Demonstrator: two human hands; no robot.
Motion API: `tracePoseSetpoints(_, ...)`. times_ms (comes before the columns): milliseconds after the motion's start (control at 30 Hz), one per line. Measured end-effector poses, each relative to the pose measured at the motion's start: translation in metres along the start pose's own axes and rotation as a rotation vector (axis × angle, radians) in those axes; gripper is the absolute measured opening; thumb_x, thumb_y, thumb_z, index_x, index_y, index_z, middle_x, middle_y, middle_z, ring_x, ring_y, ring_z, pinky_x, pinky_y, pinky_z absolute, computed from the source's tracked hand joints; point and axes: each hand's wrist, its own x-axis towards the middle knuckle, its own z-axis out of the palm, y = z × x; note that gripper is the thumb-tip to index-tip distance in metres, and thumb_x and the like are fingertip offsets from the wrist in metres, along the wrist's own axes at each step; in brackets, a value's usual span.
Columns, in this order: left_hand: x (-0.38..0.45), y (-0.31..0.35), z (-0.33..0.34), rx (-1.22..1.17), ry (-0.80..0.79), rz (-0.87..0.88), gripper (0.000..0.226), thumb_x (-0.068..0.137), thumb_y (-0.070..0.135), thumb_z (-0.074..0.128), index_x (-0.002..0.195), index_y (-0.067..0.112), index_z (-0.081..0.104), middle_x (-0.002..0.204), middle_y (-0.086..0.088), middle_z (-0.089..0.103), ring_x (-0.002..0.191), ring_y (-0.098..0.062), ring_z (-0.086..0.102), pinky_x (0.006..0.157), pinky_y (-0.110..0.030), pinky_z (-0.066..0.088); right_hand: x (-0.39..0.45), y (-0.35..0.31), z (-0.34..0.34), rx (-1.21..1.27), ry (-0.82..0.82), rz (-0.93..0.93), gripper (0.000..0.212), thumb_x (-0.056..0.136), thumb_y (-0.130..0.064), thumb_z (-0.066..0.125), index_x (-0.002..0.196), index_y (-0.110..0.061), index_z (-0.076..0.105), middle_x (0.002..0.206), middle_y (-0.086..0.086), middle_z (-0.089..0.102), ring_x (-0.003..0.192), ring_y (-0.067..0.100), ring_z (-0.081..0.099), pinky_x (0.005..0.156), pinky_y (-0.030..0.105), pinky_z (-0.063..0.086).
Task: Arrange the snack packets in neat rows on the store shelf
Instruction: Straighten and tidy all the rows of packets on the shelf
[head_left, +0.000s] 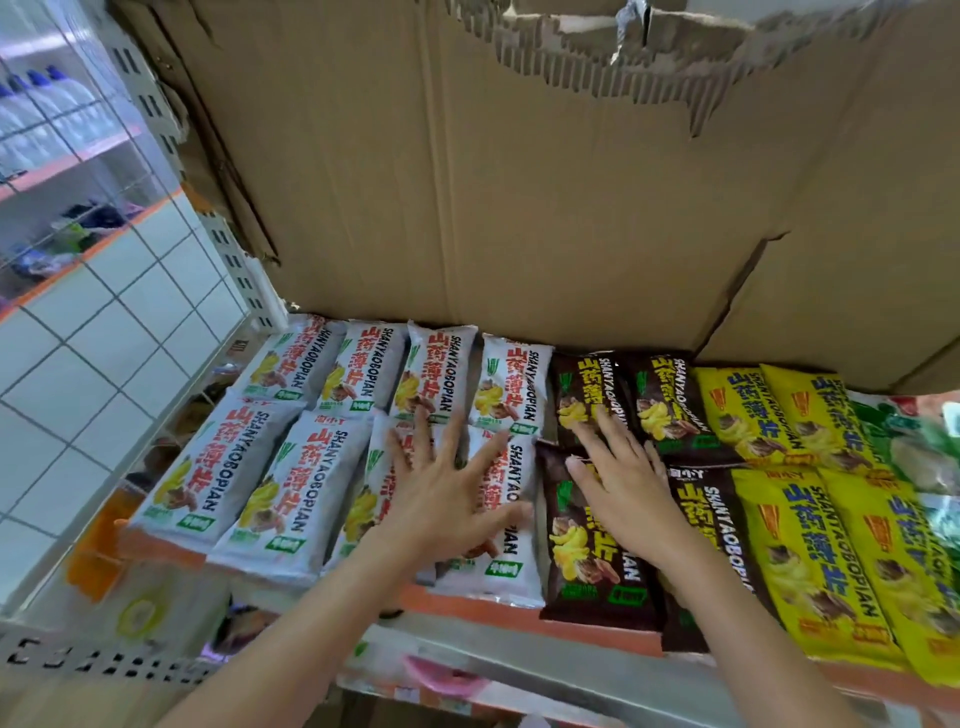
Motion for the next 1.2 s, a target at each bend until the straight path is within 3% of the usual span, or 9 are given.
tracePoseSetpoints(67, -0.001, 0.006, -0.002, 0.036, 0.039, 0.047, 0.088, 0.070, 0.083, 0.008, 0.145, 0.042, -0.010, 0.152, -0.001, -0.024, 0.135, -0.031, -0.034, 0.108, -0.059, -0.019, -0.021, 0.010, 0.002, -0.042, 0.144, -0.008, 0.050, 0.099, -0.042, 0.020, 0.146, -0.026, 0.026, 0.157, -0.006, 0.004, 0.143, 0.006, -0.006, 0.117, 0.040, -0.004)
tracePoseSetpoints(167, -0.003, 0.033, -0.005, -0.080, 0.120, 0.170, 0.094, 0.072, 0.079, -0.004, 0.150, 0.026, 0.000, 0.157, 0.002, -0.010, 0.141, -0.013, -0.021, 0.112, -0.041, -0.020, -0.047, 0.020, 0.004, -0.156, 0.288, 0.104, 0.059, 0.085, -0.049, 0.024, 0.129, -0.023, 0.054, 0.148, 0.002, 0.036, 0.139, 0.017, 0.014, 0.108, 0.058, 0.020)
tracePoseSetpoints(333, -0.006, 0.087, 0.004, -0.138, 0.046, 0.338, 0.111, 0.063, 0.088, 0.011, 0.149, 0.020, -0.004, 0.157, -0.005, -0.013, 0.143, -0.020, -0.019, 0.115, -0.039, -0.015, -0.060, 0.035, 0.016, -0.143, 0.101, 0.292, 0.072, 0.080, -0.073, 0.005, 0.145, -0.041, 0.014, 0.157, -0.009, -0.003, 0.144, 0.022, -0.007, 0.110, 0.054, 0.016)
tracePoseSetpoints(500, -0.001, 0.086, 0.023, 0.033, 0.019, 0.379, 0.117, 0.059, 0.092, 0.017, 0.141, 0.021, -0.026, 0.148, -0.011, -0.034, 0.136, -0.032, -0.033, 0.115, -0.047, -0.011, -0.072, 0.044, 0.010, 0.047, 0.181, 0.337, 0.065, 0.092, -0.053, 0.038, 0.148, -0.031, 0.012, 0.156, -0.004, -0.001, 0.142, 0.023, 0.000, 0.113, 0.041, 0.018)
tracePoseSetpoints(667, -0.003, 0.080, 0.030, 0.090, 0.202, 0.490, 0.102, 0.071, 0.088, 0.023, 0.139, 0.013, 0.039, 0.146, -0.018, 0.036, 0.134, -0.050, 0.026, 0.100, -0.058, 0.028, -0.089, 0.037, 0.020, -0.054, 0.266, 0.417, 0.078, 0.086, -0.055, 0.046, 0.148, -0.028, 0.009, 0.153, 0.004, 0.010, 0.133, 0.031, 0.028, 0.105, 0.040, 0.033)
tracePoseSetpoints(833, -0.012, 0.071, 0.033, 0.063, 0.299, 0.696, 0.069, 0.070, 0.073, 0.043, 0.118, 0.023, 0.048, 0.130, -0.005, 0.042, 0.131, -0.035, 0.030, 0.085, -0.047, 0.054, -0.093, 0.033, 0.023, 0.087, 0.460, 0.353, 0.065, 0.080, -0.025, 0.066, 0.139, -0.022, 0.039, 0.138, 0.008, 0.031, 0.123, 0.025, 0.037, 0.097, 0.037, 0.041)
tracePoseSetpoints(1000, -0.014, 0.067, 0.029, 0.033, 0.418, 0.786, 0.053, 0.071, 0.066, 0.049, 0.104, 0.025, 0.053, 0.122, -0.002, 0.042, 0.127, -0.031, 0.032, 0.092, -0.039, 0.048, -0.091, 0.035, 0.024, 0.126, 0.760, 0.246, 0.062, 0.069, -0.008, 0.076, 0.127, -0.013, 0.054, 0.124, 0.013, 0.041, 0.117, 0.022, 0.036, 0.093, 0.032, 0.038)
tracePoseSetpoints(1100, -0.016, 0.067, 0.033, -0.099, 0.491, 0.805, 0.047, 0.078, 0.064, 0.051, 0.099, 0.023, 0.055, 0.119, -0.002, 0.042, 0.125, -0.029, 0.033, 0.098, -0.038, 0.043, -0.082, 0.037, 0.021, 0.085, 0.693, 0.266, 0.060, 0.075, -0.012, 0.072, 0.131, -0.013, 0.051, 0.128, 0.014, 0.040, 0.119, 0.025, 0.037, 0.096, 0.032, 0.036)
tracePoseSetpoints(1200, -0.019, 0.067, 0.034, -0.285, 0.558, 0.819, 0.050, 0.076, 0.066, 0.060, 0.094, 0.019, 0.056, 0.114, -0.002, 0.042, 0.120, -0.025, 0.036, 0.104, -0.028, 0.031, -0.073, 0.038, 0.021, 0.056, 0.410, 0.353, 0.061, 0.087, -0.028, 0.059, 0.142, -0.022, 0.034, 0.140, 0.008, 0.027, 0.128, 0.027, 0.033, 0.101, 0.039, 0.037)
